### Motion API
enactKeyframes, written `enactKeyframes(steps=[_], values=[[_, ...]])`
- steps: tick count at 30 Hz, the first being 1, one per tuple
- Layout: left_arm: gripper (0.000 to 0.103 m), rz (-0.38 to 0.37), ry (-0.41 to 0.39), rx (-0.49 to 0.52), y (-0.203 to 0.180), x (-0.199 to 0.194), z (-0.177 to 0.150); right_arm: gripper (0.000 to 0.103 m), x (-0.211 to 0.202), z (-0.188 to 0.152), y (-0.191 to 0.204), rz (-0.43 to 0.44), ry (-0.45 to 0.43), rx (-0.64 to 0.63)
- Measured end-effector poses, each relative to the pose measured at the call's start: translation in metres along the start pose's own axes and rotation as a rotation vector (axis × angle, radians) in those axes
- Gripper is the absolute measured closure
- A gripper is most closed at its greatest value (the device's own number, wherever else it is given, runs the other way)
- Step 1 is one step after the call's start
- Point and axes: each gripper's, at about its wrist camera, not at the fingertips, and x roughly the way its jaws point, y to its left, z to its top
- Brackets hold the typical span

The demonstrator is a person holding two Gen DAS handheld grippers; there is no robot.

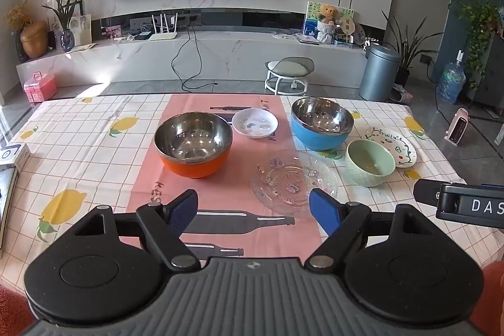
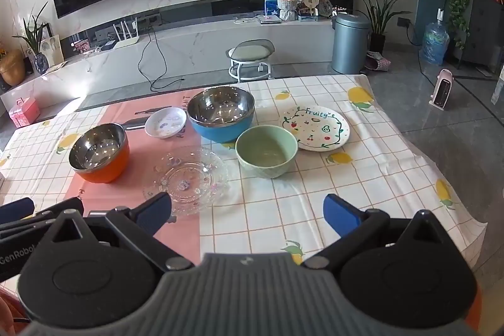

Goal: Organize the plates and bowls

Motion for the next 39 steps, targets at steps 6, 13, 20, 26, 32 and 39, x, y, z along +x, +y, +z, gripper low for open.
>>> enactKeyframes(steps=[6,13,20,26,32,39], values=[[0.009,0.004,-0.007,0.002,0.0,0.0,0.0,0.002,-0.003,-0.001,0.0,0.003,0.006,-0.007],[0.009,0.008,-0.01,0.0,-0.002,-0.006,-0.002,0.002,-0.009,0.001,-0.003,-0.012,-0.005,0.002],[0.009,0.002,-0.003,0.0,0.001,-0.006,-0.004,0.002,-0.007,-0.006,0.001,-0.016,-0.001,0.001],[0.009,0.002,-0.003,-0.004,0.001,-0.006,-0.006,0.002,-0.007,-0.007,0.001,-0.016,0.0,0.0],[0.009,0.002,0.001,0.006,-0.003,-0.006,-0.008,0.002,-0.007,-0.009,0.003,-0.016,0.002,-0.001],[0.009,0.002,0.005,0.012,-0.007,-0.006,-0.009,0.003,-0.007,-0.012,0.002,-0.017,0.004,0.002]])
